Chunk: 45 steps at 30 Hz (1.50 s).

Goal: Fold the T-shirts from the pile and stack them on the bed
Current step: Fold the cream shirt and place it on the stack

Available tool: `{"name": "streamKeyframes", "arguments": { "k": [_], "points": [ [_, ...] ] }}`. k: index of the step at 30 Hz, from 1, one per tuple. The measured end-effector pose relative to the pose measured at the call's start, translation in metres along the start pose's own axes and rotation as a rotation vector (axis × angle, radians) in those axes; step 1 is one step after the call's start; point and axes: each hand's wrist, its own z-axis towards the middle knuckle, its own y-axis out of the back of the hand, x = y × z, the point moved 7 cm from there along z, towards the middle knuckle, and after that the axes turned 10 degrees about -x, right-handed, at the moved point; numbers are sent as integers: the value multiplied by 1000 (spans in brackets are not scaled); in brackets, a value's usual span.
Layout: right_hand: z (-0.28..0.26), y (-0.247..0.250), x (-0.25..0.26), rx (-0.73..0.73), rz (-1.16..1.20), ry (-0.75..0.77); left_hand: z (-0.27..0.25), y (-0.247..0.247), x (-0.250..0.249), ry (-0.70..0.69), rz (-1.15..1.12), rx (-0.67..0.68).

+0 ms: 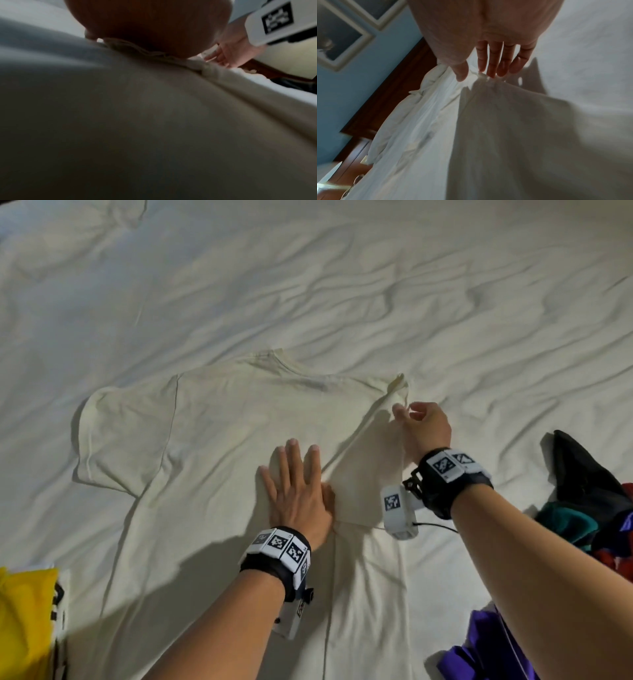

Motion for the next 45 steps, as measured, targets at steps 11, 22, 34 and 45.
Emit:
{"name": "streamKeyframes", "arguments": {
  "k": [11,22,34,45],
  "points": [
    [45,-16,17,3,137,-92,-5,-14,9,-16,-33,-37],
    [62,-16,57,56,-231,81,91,73,7,-100,119,-152],
    [84,-47,64,264,-675,326,216,63,-12,-366,362,-59],
    [89,-38,60,97,-250,362,240,70,-5,-141,104,-16]
  ]
}}
